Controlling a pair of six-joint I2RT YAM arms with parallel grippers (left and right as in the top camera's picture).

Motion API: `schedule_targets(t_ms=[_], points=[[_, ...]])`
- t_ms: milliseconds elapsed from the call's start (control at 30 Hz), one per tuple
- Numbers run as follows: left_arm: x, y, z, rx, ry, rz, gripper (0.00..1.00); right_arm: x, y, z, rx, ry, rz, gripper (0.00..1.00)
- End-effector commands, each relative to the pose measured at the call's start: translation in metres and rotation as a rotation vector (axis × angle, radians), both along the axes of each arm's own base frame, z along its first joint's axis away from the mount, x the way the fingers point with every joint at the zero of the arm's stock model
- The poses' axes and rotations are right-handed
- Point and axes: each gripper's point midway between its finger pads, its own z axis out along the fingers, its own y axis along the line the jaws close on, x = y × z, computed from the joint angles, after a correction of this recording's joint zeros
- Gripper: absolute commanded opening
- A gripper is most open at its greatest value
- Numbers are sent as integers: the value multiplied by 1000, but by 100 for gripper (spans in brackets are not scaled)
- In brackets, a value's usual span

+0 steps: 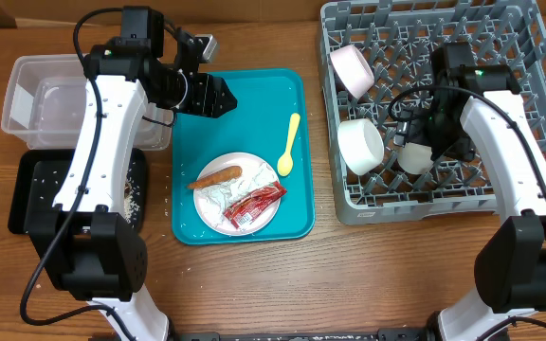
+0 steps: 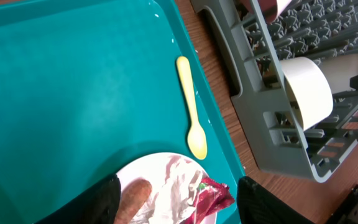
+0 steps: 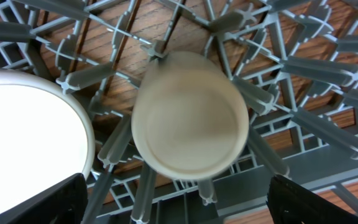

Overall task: Sort waste into correct bins and load items into the dishwasher
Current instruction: 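Carry the white cup with the right gripper and set it in the rack, then grasp the tissue and red wrapper on the plate with the left gripper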

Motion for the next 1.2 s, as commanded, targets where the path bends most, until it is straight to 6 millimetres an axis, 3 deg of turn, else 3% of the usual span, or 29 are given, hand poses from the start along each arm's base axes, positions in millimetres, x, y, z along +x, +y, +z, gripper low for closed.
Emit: schedule_targets(t_ms=[0, 167, 200, 300, 500, 633, 800, 900, 1167], points=[[-4, -8, 7, -30, 8, -17, 63, 6, 9, 10, 45, -37, 9, 99], [-28, -7, 25, -25, 40, -29, 60, 10, 30, 48, 155, -103, 96, 100], [-47, -9, 35, -12, 52, -59, 57, 9, 33, 64, 173, -137, 110, 100], [-75, -12, 44, 67, 64, -96, 57, 6, 34, 93, 175, -210, 117, 100], [-120, -10, 35, 377, 139, -66, 59, -2, 33, 110, 175, -252, 120, 100], [-132, -22, 4, 503, 167, -71, 62, -4, 33, 107, 175, -239, 119, 100], [-127, -18, -66, 618, 164, 13, 67, -5, 33, 105, 174, -234, 120, 100], [-124, -19, -96, 604, 139, -21, 75, -5, 33, 105, 174, -233, 123, 100], [-126, -20, -140, 588, 102, -47, 84, -4, 33, 105, 174, -236, 123, 100]])
